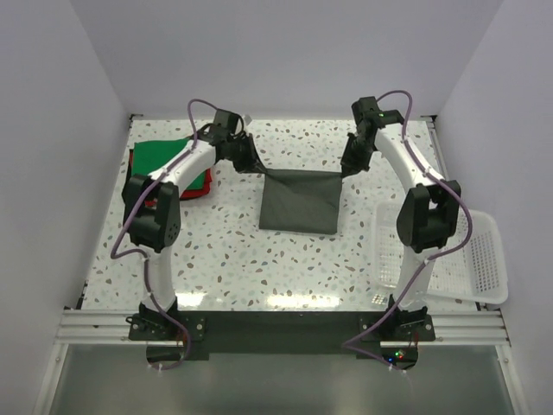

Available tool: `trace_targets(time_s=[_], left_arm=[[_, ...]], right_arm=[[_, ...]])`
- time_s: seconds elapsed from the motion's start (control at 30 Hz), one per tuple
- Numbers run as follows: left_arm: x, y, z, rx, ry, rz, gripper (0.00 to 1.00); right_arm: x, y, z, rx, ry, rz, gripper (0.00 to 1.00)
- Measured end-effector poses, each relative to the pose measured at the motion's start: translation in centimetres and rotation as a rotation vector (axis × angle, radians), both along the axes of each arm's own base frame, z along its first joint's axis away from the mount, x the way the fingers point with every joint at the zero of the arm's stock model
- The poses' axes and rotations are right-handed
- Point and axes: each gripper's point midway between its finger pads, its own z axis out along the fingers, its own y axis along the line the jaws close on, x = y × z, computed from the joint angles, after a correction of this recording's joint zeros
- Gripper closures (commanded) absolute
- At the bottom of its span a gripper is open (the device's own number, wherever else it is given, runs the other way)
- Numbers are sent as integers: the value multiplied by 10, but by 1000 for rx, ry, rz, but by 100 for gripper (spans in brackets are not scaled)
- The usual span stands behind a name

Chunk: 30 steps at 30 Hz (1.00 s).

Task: Fold and stack the t-shirts
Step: Fold the tshirt

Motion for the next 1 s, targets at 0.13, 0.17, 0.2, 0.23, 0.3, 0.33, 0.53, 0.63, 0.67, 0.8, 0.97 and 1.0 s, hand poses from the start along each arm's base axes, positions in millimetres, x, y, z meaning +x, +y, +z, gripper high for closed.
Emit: trace_targets(time_s=[0.13,0.17,0.2,0.23,0.3,0.33,0.53,0.63,0.67,0.8,0.97,1.0], left_arm=[[14,2,-13,-20,16,4,100],[16,2,-18,-25,24,3,100],[18,2,-21,-28,28,2,100],[21,1,-25,-31,33,1,100],[25,1,-35,-37,46,0,100],[27,1,-38,-40,49,-1,100],[42,0,-58,-50,51,-4,52],[57,0,-56,-55,24,10,38],[62,0,-51,-57,7,15,36],[78,-1,-34,-78,-75,16,28],[69,2,-24,-83,-114,7,28],[63,4,-24,-81,-116,5,28]], right_arm=[[16,0,-12,0,9,0,100],[20,0,-15,-1,13,1,100],[24,0,-18,-2,15,3,100],[27,0,-21,-3,17,2,100],[34,0,-28,-6,22,3,100],[37,-1,-31,-7,25,3,100],[54,-3,-50,-13,42,7,66],[75,-5,-53,-20,15,24,48],[82,-5,-52,-21,1,29,47],[91,-8,-45,-23,-36,45,46],[72,-4,-40,-7,-45,80,47],[64,-3,-39,-5,-37,90,47]])
